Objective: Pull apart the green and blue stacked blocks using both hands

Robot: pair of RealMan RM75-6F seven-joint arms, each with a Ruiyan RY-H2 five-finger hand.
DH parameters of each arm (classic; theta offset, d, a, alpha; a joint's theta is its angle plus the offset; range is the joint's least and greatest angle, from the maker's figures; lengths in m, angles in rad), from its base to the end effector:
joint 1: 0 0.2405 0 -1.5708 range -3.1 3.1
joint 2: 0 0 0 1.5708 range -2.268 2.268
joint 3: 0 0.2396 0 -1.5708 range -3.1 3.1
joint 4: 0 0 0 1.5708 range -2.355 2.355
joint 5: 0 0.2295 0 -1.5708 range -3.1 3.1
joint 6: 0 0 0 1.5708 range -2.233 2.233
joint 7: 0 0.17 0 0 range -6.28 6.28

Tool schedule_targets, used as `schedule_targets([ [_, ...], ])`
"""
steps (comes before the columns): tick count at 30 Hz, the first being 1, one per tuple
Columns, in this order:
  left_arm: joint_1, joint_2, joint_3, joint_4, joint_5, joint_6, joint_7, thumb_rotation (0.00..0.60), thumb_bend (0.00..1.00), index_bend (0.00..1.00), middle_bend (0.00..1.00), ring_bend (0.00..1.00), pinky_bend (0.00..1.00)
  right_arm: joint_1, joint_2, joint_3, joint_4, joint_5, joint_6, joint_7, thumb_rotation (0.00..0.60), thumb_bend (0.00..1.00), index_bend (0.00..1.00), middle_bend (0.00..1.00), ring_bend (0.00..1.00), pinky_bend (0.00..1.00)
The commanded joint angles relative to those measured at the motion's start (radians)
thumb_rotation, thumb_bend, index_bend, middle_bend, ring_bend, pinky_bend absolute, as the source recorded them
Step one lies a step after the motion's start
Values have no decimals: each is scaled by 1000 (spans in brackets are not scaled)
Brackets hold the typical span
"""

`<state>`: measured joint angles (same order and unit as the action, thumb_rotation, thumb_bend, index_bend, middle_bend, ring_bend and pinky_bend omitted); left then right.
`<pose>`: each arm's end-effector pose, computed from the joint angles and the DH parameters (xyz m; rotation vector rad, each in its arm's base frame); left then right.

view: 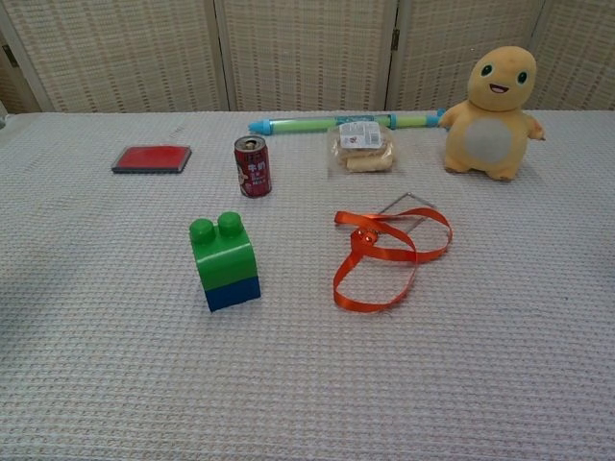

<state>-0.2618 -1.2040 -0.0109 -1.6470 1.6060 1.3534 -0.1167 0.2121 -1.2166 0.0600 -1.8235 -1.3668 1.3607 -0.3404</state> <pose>-0.2400 0.2390 0.0714 -1.6221 -1.0557 -1.1402 -0.2377 -0.2337 0.0730 1.5032 -0.9534 0.8481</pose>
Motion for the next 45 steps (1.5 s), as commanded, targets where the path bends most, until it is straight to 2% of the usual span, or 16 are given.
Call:
schedule_targets([
  [1,-25,-28,30,-20,57,-21,-75,600,257,81,79,1,0,3,-5,1,4,4,-8,-2,600,329,0,0,0,0],
  [6,-46,-86,-8,-82,-10,-44,-171,600,245,76,172,49,0,10,-9,5,6,13,-22,-4,600,329,0,0,0,0],
  [9,-89,-71,-23,-155,-73,-140,-289,600,235,62,191,61,0,7,-5,9,9,-1,-10,17,600,329,0,0,0,0],
  [16,-159,-131,-58,-144,-118,-234,-307,600,220,86,198,63,0,-13,31,12,-4,-39,25,95,600,329,0,0,0,0],
  [23,-203,-255,-107,-92,-190,-260,-260,600,199,65,199,48,0,-15,44,21,1,-32,23,125,600,329,0,0,0,0],
  [33,-246,-455,-174,-42,-355,-240,-18,600,187,52,200,44,0,-18,66,45,3,-8,24,175,600,329,0,0,0,0],
  [39,-269,-565,-202,46,-395,-219,38,600,186,56,208,34,0,-22,82,46,4,-17,26,210,600,329,0,0,0,0],
  [45,-280,-619,-212,132,-371,-212,-8,600,186,38,168,0,0,-20,98,51,7,-14,11,250,600,329,0,0,0,0],
])
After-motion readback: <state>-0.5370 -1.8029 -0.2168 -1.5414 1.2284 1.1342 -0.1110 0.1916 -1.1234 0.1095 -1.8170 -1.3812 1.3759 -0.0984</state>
